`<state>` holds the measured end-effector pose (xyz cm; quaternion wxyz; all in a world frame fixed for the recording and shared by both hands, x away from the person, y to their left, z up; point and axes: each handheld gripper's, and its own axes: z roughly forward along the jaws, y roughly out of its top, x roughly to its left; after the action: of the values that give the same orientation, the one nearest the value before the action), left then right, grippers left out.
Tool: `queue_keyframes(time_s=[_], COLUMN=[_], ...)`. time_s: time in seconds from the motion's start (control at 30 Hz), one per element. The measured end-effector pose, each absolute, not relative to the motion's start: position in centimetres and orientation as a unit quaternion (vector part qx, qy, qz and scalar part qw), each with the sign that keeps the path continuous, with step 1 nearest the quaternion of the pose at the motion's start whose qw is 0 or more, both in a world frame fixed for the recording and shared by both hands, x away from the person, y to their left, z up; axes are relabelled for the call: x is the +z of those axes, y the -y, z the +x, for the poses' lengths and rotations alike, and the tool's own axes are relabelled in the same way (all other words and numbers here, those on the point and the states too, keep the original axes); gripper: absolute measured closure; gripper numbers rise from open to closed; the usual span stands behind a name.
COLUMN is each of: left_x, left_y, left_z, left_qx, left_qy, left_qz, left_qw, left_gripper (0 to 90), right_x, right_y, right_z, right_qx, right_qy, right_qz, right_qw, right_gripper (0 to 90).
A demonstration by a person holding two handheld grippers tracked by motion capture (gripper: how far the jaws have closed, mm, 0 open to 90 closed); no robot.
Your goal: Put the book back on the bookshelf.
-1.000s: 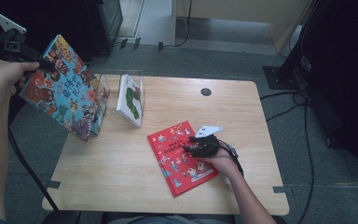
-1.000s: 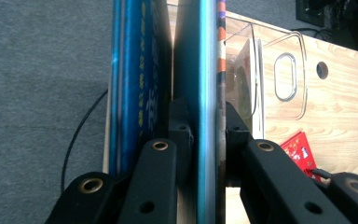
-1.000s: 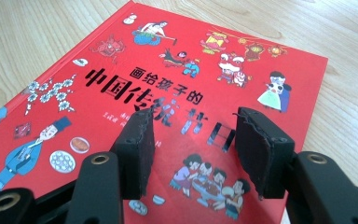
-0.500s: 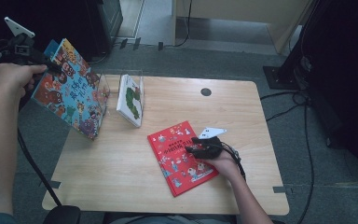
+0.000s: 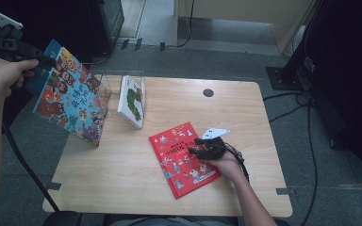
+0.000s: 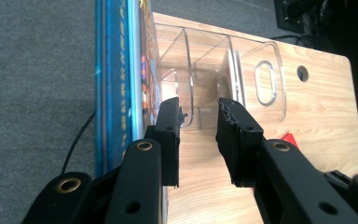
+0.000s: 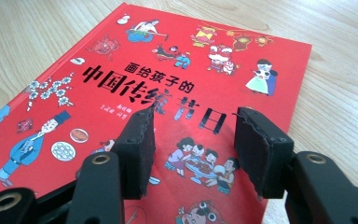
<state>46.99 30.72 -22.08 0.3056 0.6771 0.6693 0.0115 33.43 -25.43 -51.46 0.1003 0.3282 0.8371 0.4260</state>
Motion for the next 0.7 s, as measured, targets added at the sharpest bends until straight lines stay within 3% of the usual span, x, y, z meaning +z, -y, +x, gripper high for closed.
queue_keyframes(time_s=[0.17, 0.47, 0.7], left_x=[-22.3, -24.3, -27.3], left_y=[-29.5, -25.8, -24.1], left_z=[45.8, 43.2, 42.1], left_qx=[-0.002, 0.009, -0.005], left_qy=[-0.66, -0.625, -0.615], left_qz=[0.681, 0.715, 0.716], left_qw=[0.317, 0.313, 0.331], left_gripper=[64.7, 64.7, 64.9], right_x=[-51.2, -49.9, -50.1], right_y=[25.9, 27.4, 28.6], right_z=[33.5, 33.3, 33.7], right_qx=[0.418, 0.417, 0.425], right_qy=[-0.839, -0.844, -0.835], right_qz=[0.334, 0.322, 0.333], right_qw=[0.093, 0.103, 0.102], right_gripper=[48.3, 48.7, 50.5])
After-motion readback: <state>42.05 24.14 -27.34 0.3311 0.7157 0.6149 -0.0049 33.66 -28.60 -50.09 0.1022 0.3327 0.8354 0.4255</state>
